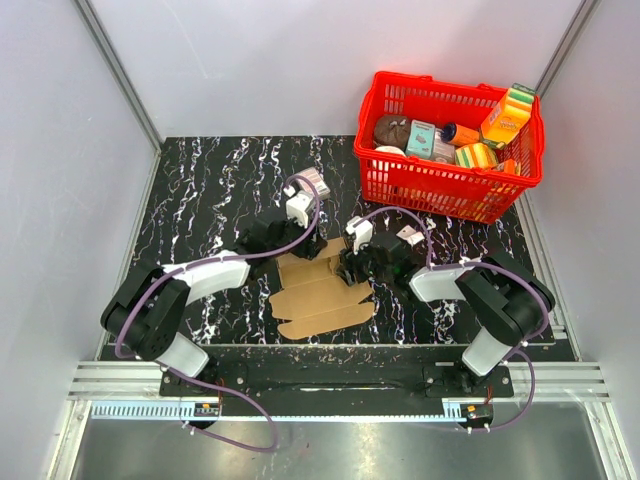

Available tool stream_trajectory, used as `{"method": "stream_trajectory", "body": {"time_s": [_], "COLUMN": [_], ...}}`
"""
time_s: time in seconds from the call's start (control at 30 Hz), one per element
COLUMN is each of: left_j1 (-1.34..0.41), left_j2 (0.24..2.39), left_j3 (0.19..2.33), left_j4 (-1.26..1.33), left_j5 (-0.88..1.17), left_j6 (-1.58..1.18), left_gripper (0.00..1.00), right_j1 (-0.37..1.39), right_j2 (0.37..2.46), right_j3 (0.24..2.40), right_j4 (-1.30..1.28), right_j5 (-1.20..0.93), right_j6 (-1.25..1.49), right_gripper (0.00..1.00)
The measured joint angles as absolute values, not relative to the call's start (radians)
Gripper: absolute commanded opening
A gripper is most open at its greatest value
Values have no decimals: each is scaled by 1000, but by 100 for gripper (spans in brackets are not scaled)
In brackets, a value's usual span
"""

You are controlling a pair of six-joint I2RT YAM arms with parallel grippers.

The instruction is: Fold the paper box

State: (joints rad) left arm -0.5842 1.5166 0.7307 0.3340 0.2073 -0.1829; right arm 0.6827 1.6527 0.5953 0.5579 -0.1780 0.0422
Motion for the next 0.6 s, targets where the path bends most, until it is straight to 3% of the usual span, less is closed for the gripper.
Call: {"method": "stream_trajectory", "body": {"time_s": [0.2, 0.4, 0.6], "left_j1": [-581, -581, -581], "left_j2": [1525, 1525, 1529], "left_j3": [757, 777, 777], "left_j4": [322, 307, 299], "left_j5": [211, 215, 226], "left_j6": [-177, -173, -172], "left_gripper": [57, 57, 56], "right_j1": [683, 683, 683], "right_j2": [1658, 1658, 1660], "right_j3": [596, 596, 599], "right_j4": [558, 558, 558], "right_j5": [-178, -179, -186], "right_j6": [41, 36, 31], "right_gripper": [59, 46, 41]}}
